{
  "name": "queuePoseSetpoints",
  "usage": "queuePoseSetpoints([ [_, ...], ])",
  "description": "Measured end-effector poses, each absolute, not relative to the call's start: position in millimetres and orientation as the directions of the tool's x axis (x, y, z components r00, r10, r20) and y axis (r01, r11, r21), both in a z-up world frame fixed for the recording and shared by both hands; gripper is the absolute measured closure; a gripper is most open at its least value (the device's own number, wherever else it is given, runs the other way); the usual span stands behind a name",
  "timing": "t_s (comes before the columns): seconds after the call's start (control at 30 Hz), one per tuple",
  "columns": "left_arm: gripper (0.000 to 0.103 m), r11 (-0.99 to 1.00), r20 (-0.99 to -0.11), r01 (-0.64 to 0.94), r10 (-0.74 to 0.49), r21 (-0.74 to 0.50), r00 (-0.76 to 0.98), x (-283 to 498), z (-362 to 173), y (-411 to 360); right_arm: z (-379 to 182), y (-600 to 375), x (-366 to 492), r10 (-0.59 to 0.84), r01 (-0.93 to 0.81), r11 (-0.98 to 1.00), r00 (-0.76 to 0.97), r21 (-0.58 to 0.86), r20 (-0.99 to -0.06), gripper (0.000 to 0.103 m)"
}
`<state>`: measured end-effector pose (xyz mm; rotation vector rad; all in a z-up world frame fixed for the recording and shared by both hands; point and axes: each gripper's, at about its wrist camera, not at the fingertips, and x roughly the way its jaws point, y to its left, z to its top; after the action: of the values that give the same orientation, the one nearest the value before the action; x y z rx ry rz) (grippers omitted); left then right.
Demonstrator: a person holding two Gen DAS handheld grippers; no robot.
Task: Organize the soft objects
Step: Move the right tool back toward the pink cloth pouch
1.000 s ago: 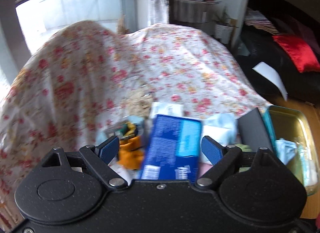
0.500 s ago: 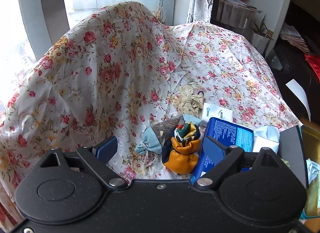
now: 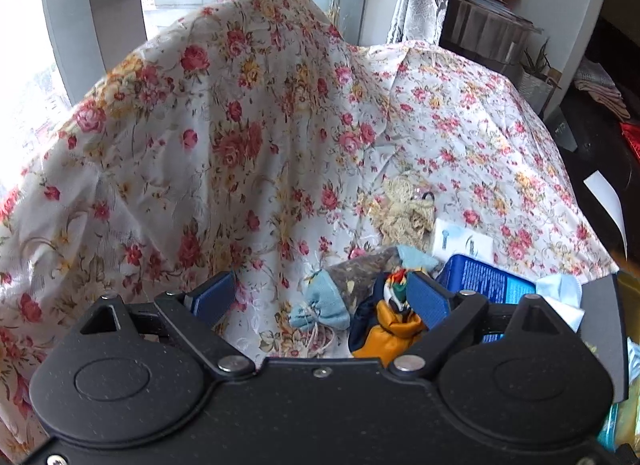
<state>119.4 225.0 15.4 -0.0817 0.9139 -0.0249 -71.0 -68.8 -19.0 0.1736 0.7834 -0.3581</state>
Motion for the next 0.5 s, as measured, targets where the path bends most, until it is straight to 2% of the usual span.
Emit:
queuePoseSetpoints([
  [0.5, 0.014, 0.990, -0.790, 0.126, -0.130, -0.067, 0.599, 95.2, 10.6, 193.1, -45.4, -25.7, -15.5, -0.070, 0.311, 0.938, 0.608, 0.156, -0.791, 0.012],
])
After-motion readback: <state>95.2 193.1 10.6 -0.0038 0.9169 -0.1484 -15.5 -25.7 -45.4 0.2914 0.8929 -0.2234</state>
